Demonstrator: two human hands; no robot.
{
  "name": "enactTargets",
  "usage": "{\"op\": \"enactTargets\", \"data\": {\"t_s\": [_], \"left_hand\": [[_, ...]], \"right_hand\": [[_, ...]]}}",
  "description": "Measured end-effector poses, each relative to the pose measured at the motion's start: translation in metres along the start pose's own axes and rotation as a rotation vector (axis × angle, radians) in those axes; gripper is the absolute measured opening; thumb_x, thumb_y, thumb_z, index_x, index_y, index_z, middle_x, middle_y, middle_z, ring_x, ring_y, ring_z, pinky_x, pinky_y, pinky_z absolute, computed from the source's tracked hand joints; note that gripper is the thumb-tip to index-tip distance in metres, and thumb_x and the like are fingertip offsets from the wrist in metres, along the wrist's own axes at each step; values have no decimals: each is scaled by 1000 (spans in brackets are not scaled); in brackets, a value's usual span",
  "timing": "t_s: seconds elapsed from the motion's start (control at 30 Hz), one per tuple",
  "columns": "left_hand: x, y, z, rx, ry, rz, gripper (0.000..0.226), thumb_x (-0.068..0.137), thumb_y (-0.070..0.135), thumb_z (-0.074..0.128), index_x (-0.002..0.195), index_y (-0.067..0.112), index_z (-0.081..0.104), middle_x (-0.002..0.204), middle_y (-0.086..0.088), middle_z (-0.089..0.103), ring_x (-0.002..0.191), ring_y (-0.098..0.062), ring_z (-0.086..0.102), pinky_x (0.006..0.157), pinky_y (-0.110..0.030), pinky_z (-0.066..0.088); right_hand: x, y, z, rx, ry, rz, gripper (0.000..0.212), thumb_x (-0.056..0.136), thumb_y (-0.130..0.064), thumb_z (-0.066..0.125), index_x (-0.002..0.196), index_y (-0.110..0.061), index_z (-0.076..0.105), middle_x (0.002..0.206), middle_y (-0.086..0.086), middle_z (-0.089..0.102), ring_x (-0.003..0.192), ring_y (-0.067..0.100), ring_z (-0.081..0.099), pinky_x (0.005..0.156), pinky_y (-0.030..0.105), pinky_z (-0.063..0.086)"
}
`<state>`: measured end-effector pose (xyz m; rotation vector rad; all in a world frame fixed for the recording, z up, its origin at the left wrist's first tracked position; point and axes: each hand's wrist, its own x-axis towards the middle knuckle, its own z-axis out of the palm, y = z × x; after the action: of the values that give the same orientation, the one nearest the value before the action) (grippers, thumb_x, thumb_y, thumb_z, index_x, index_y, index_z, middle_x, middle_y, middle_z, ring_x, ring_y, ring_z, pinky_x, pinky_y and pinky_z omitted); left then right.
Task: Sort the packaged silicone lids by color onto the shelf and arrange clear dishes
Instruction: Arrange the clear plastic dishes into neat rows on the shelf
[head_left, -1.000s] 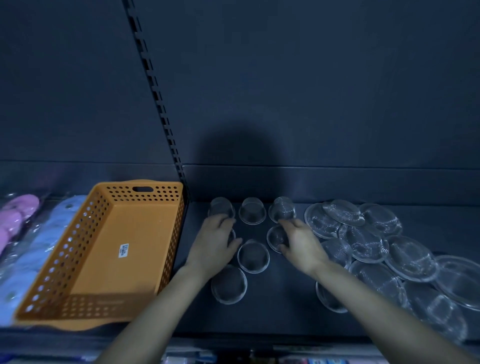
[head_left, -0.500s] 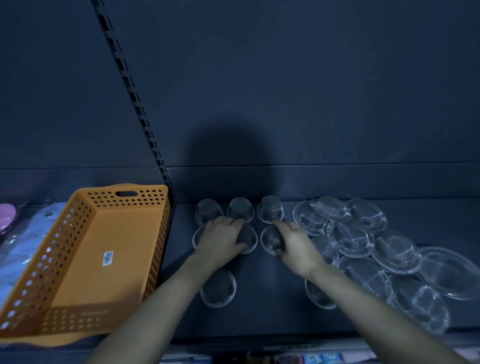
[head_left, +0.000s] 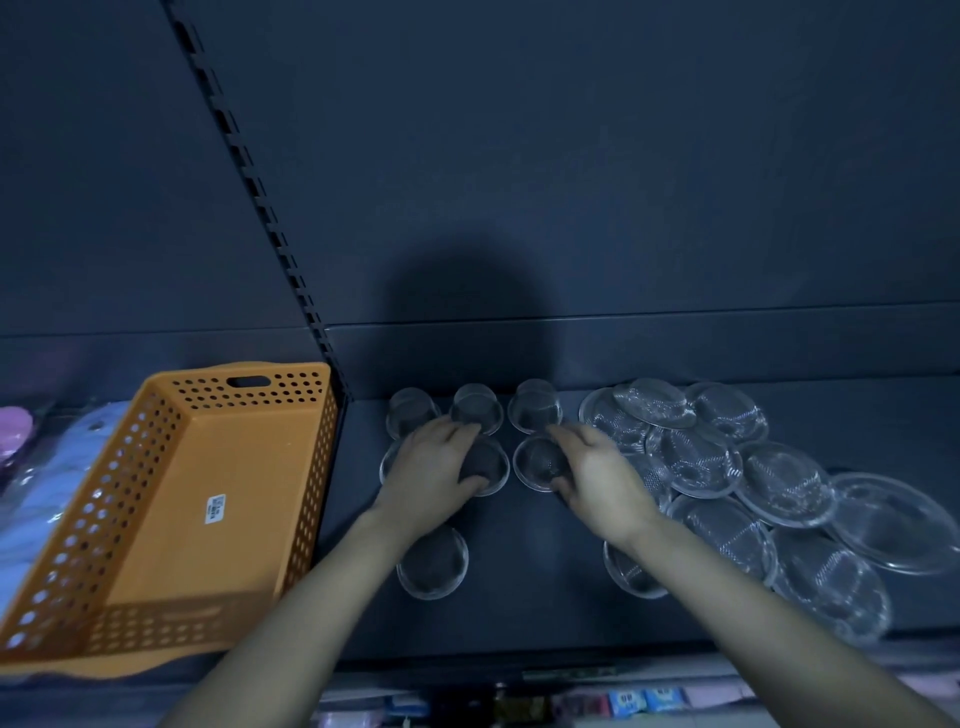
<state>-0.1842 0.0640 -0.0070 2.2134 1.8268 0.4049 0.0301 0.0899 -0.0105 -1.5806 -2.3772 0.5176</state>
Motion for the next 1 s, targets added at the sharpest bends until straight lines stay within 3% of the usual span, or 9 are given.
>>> {"op": "enactTargets", "data": {"t_s": [0.1, 0.2, 0.3, 0.43, 0.57, 0.63, 0.7, 0.83, 1.0], "left_hand": [[-14, -3, -2, -58, 71, 42, 53, 84, 30, 67, 132, 14, 53, 129, -2, 54, 127, -21, 42, 108, -28, 31], [-28, -4, -3, -93, 59, -13, 49, 87, 30, 64, 131, 13, 52, 127, -1, 52, 124, -18, 41, 103, -23, 31], [-38, -4, -3, -83, -9, -40, 47, 88, 38, 61, 129, 16, 54, 126, 2, 52, 124, -15, 41, 99, -22, 33], [-50, -4, -7, -67, -133, -65, 47, 85, 49, 60, 124, 22, 57, 119, 6, 56, 117, -11, 45, 94, -24, 39], [-64, -7, -7, -98, -227, -123, 64, 76, 56, 65, 130, 26, 50, 126, 10, 47, 120, -10, 43, 95, -24, 39], [-69, -9, -6, -112, -254, -139, 71, 72, 56, 68, 133, 26, 46, 127, 10, 44, 119, -11, 43, 94, -23, 39], [-74, -10, -5, -114, -233, -152, 72, 70, 55, 69, 131, 25, 45, 123, 10, 44, 115, -10, 45, 90, -22, 40], [-81, -14, -7, -156, -188, -197, 61, 69, 48, 73, 117, 23, 45, 113, 9, 45, 103, -10, 47, 86, -24, 43], [-88, -23, -7, -217, -147, -236, 56, 70, 40, 75, 115, 23, 45, 110, 10, 40, 99, -8, 46, 87, -21, 41]], "right_hand": [[-10, 12, -8, -176, 83, 11, 46, 73, -7, 66, 119, -3, 58, 121, 18, 53, 119, 39, 46, 101, 41, 42], [-20, 18, -17, -300, -14, 199, 45, 82, -19, 59, 125, -8, 52, 131, 17, 45, 127, 39, 35, 105, 44, 35], [-28, 21, -18, -243, -85, 338, 33, 87, -18, 52, 119, -10, 51, 128, 15, 42, 118, 37, 37, 97, 42, 40], [-30, 25, -18, -188, -43, 346, 34, 85, -11, 55, 119, -9, 51, 125, 15, 45, 113, 38, 40, 96, 40, 39], [-33, 15, -22, -183, 157, 248, 51, 82, -18, 66, 129, -8, 48, 124, 16, 52, 110, 38, 43, 97, 41, 36], [-36, 8, -19, -163, 274, 150, 56, 77, -20, 73, 127, -8, 51, 123, 15, 56, 107, 38, 47, 93, 45, 42], [-40, -1, -13, -89, 315, 37, 56, 73, -20, 76, 123, -8, 56, 120, 12, 59, 106, 36, 51, 94, 40, 40], [-48, -30, 3, 55, 97, -102, 59, 74, -24, 76, 127, -9, 54, 122, 6, 60, 111, 26, 50, 94, 21, 32], [-49, -55, 26, 80, -50, -106, 66, 81, -26, 68, 139, -12, 40, 138, 5, 45, 129, 23, 37, 106, 21, 27]]}}
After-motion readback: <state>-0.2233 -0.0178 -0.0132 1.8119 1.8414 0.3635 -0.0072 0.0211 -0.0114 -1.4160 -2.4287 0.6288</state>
